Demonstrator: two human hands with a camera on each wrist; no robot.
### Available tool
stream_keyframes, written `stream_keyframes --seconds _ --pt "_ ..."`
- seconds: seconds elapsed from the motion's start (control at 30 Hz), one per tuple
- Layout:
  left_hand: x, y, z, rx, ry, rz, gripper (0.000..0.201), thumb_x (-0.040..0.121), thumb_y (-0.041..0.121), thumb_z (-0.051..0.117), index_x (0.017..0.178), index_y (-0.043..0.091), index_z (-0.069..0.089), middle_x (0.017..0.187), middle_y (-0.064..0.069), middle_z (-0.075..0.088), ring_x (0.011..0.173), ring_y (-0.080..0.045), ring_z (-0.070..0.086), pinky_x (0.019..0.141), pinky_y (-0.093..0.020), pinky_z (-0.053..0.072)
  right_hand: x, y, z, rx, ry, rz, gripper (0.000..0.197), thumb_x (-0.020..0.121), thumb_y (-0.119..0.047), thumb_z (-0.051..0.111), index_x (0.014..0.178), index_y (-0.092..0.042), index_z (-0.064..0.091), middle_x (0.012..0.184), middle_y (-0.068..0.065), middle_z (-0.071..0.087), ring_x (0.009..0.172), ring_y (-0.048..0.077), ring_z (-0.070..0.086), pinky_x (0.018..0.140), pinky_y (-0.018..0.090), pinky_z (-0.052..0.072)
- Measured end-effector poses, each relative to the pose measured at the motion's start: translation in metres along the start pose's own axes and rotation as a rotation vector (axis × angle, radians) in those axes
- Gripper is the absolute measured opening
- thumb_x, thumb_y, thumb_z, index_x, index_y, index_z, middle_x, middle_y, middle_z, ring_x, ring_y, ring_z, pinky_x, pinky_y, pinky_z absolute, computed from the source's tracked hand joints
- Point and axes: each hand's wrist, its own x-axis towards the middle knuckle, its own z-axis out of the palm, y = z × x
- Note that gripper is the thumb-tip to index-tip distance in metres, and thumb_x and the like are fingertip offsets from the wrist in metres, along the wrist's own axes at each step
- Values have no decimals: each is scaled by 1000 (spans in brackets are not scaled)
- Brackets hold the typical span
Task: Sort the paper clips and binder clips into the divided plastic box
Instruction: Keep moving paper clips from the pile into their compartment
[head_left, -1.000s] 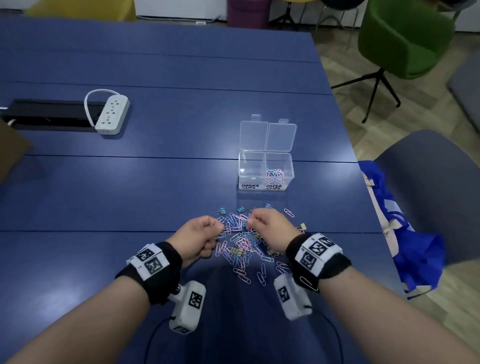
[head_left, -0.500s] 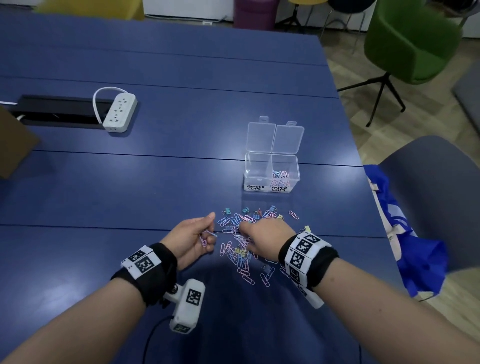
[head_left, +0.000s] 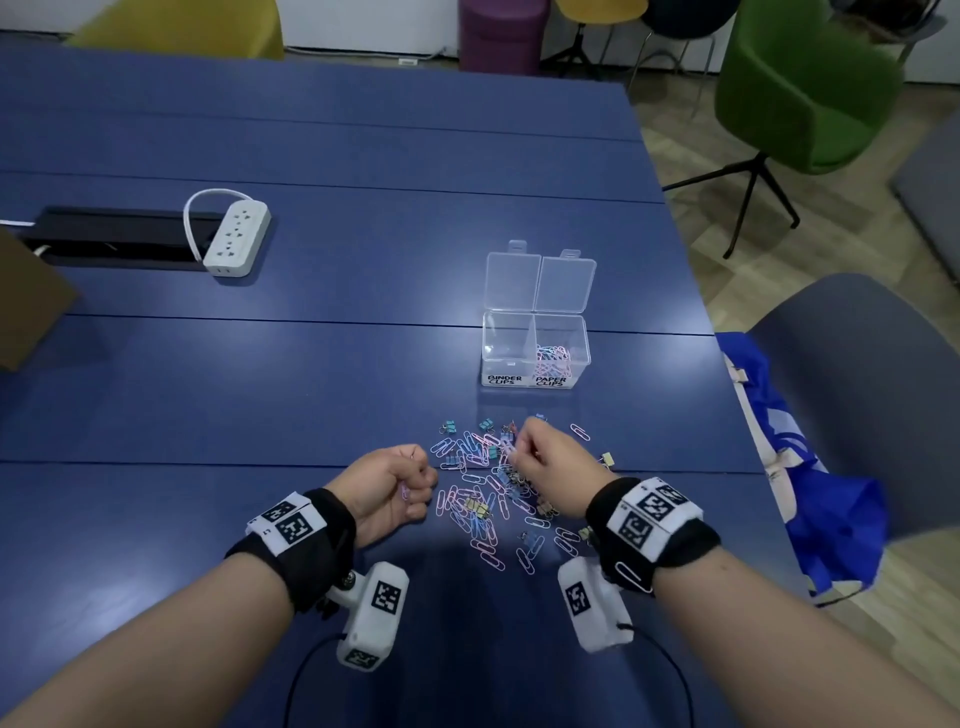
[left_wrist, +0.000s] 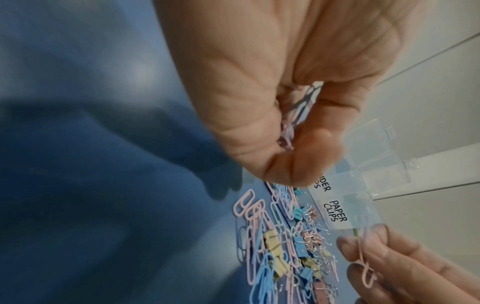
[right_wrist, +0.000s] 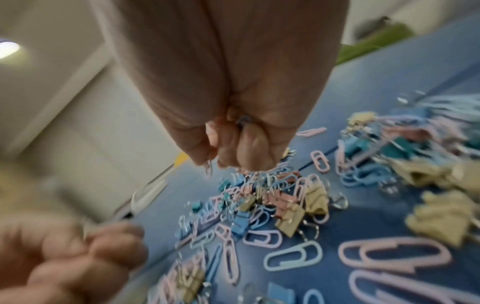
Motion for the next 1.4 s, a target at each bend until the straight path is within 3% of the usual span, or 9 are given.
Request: stream_keyframes --seconds 0.17,0.3,0.4,0.5,0.6,0.73,1.03,1.23,1.4 --pt "1 5 6 42 -16 -56 24 83 -5 38 64 10 42 65 -9 46 51 -18 41 42 -23 43 -13 18 -8 371 93 165 21 89 -16 58 73 -16 44 53 -1 48 41 11 42 48 24 39" --pt "11 10 17 131 76 -8 44 99 35 41 59 15 41 53 0 39 43 -11 31 36 -17 26 -19 31 -8 885 104 219 29 89 2 56 69 -12 41 53 2 32 36 6 27 36 17 28" --pt "18 16 30 278 148 72 36 101 25 33 70 15 46 54 2 32 36 -7 27 35 -14 22 -23 37 -7 1124 55 255 26 91 6 49 72 -11 41 60 6 42 38 6 27 34 17 23" --pt "25 23 38 921 214 270 30 99 15 33 75 17 51 61 2 44 51 -13 45 54 -25 36 -26 41 -8 1210 8 262 25 90 7 43 74 -13 43 64 6 49 41 7 30 37 19 21" --pt "25 30 45 1545 186 343 9 91 30 49 96 22 50 79 0 59 77 -22 57 70 -32 46 -29 45 -8 1275 -14 269 26 87 6 38 72 -15 42 59 4 47 43 10 28 44 23 14" --pt "27 34 49 1926 71 300 62 75 47 68 127 29 39 101 -1 65 91 -23 63 75 -34 52 -29 51 -8 1355 -17 261 18 79 0 34 72 -16 39 57 3 38 45 12 25 44 23 16" --pt "43 36 51 2000 9 319 24 86 43 61 90 24 47 96 3 65 81 -18 54 67 -29 40 -27 59 -7 1232 46 283 13 76 -6 42 71 -18 42 65 7 41 56 17 29 54 31 10" --pt "43 28 49 2053 -18 399 15 92 35 50 83 24 46 88 4 62 76 -18 52 67 -29 41 -28 53 -11 1184 36 250 25 89 4 39 74 -13 48 66 7 46 57 17 34 43 22 23" --pt "36 26 47 1756 -51 377 15 91 22 45 77 20 38 74 3 49 68 -18 44 60 -29 35 -27 53 -10 1194 26 221 27 87 10 44 74 -12 51 58 3 46 46 10 31 39 19 23"
